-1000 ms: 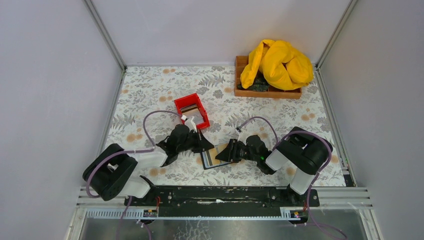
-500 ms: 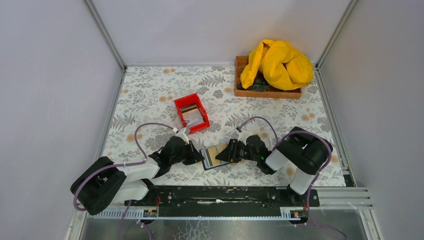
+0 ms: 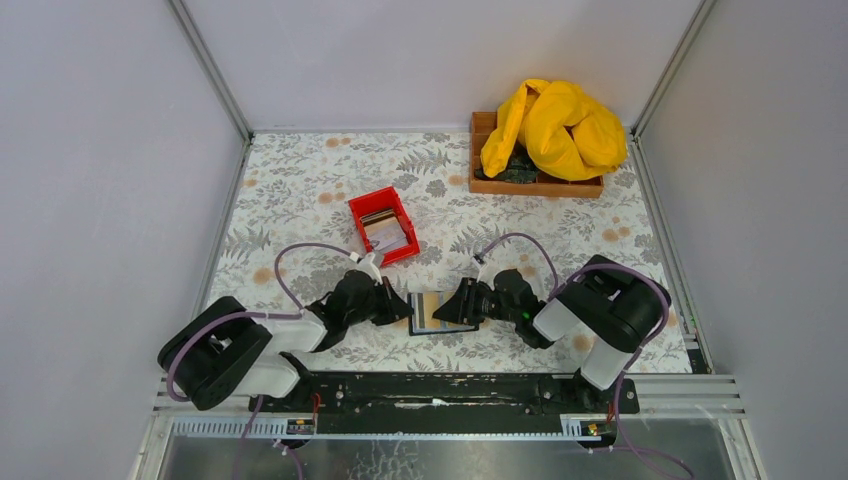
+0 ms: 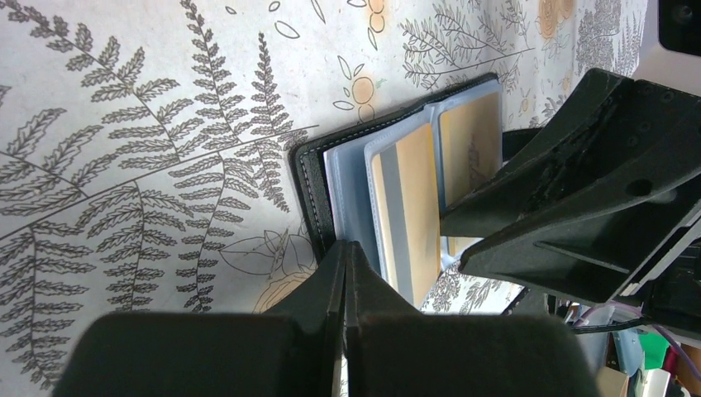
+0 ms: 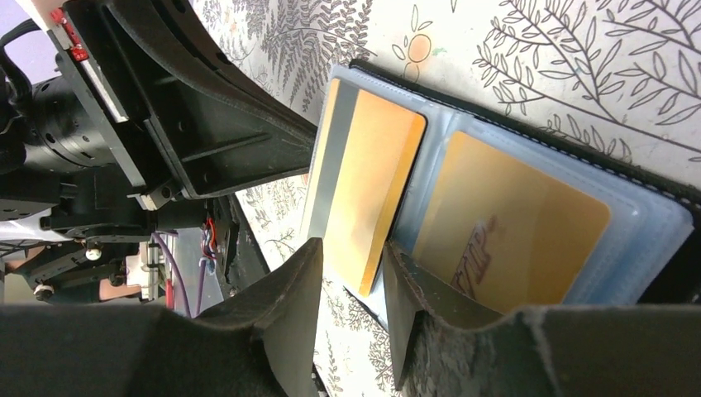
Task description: Take the credit cards out of the card holder
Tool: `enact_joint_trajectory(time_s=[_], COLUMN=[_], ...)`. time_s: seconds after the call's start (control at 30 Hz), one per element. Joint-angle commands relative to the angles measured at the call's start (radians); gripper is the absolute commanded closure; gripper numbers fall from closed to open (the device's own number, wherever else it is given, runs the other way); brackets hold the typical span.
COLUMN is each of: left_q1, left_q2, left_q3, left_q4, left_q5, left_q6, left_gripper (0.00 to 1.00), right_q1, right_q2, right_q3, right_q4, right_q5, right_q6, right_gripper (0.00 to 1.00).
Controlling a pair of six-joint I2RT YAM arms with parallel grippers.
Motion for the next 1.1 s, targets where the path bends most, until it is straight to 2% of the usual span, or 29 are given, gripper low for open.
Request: enact_joint_trajectory(time_s=[0.0,0.2,0.5,1.07], left_q1=[-0.01,-0.01,-0.01,-0.029], left_q2=[0.045,0.01,-0.113,-0.197], left_q3=[0.003,0.012,0.04,0.086], left_q4=[-0.062,-0.119,-0.266,-0.303], left_q5=[-0.02,-0.023,-0.065,-0.02], left_q6=[0.02,0.031,0.04,0.022], left_gripper=[1.0,1.0,1.0,1.0], right_q1=[0.001,-0.004,-0.006,-0.006], right_q2=[-0.061,-0.135,-0.071,0.012], right_q3=[-0.001,0.005,0.005,0.003], right_q4=[0.022,-0.042,0.029,0.099], right_q5=[-0.023,-0.008,-0.023,-0.031], right_q6=[0.003,-0.021,0.004,0.026], right_gripper=[0.6,0.61,0.61,0.61])
